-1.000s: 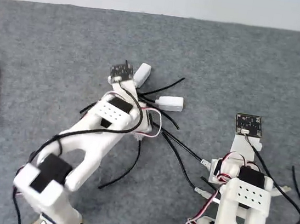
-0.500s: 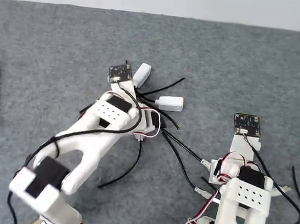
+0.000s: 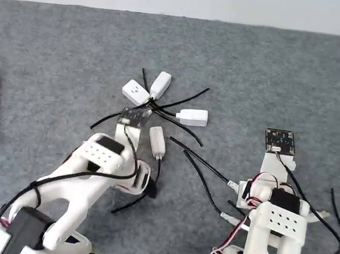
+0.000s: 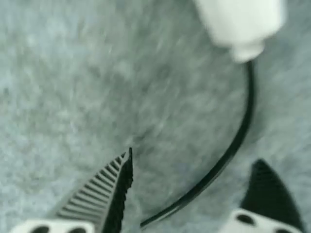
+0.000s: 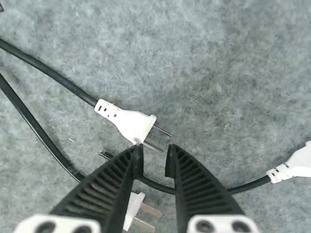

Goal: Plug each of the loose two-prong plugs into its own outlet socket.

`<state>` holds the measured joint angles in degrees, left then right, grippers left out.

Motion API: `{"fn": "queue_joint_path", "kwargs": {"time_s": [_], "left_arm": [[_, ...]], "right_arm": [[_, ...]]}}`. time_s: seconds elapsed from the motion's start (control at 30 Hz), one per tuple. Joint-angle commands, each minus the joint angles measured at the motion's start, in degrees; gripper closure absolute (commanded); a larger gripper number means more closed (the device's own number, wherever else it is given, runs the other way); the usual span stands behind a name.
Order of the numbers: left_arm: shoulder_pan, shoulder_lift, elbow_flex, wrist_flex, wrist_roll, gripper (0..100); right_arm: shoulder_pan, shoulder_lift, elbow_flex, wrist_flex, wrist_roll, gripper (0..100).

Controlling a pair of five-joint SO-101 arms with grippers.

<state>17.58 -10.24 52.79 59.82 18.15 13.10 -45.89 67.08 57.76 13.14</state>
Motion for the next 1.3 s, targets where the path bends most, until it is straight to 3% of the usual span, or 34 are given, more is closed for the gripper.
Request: {"fn": "queue_joint_path", "kwargs": {"time_s": [0.0,0.13,0.27,0.37,0.53,0.73,1.1,1.27], "left_arm": [[-1.1,-2.2,1.9,-1.2,-7.4,86],[-0.4,-2.2,5.0,-0.9,-14.2,96],[2.7,-2.2,6.5,1.2,-20.6,99],[5.1,-2.2,6.2,1.6,-20.9,99],[15.3,-2.2,6.0,1.6,-20.5,99],[18.1,-1.8,3.6,1.7,-10.7,98],[13.5,-2.2,-14.2,1.7,-9.7,98],[13.2,-2.0,-22.6,4.9,0.1,98]], "right_arm": [[-0.5,-0.9,-0.6,-0.7,0.6,89.4],[-1.5,-0.9,-0.5,-0.7,0.4,89.4],[-2.0,-0.9,-0.1,-0.9,0.5,89.4],[-2.0,-0.9,0.0,-1.5,0.5,89.4],[-2.0,-0.9,0.0,-1.5,0.5,89.4],[-1.9,-0.9,0.0,-1.5,0.6,89.4],[-2.0,-0.9,0.0,-1.5,0.6,89.4],[-1.8,-0.9,0.0,-1.5,0.6,89.4]]}}
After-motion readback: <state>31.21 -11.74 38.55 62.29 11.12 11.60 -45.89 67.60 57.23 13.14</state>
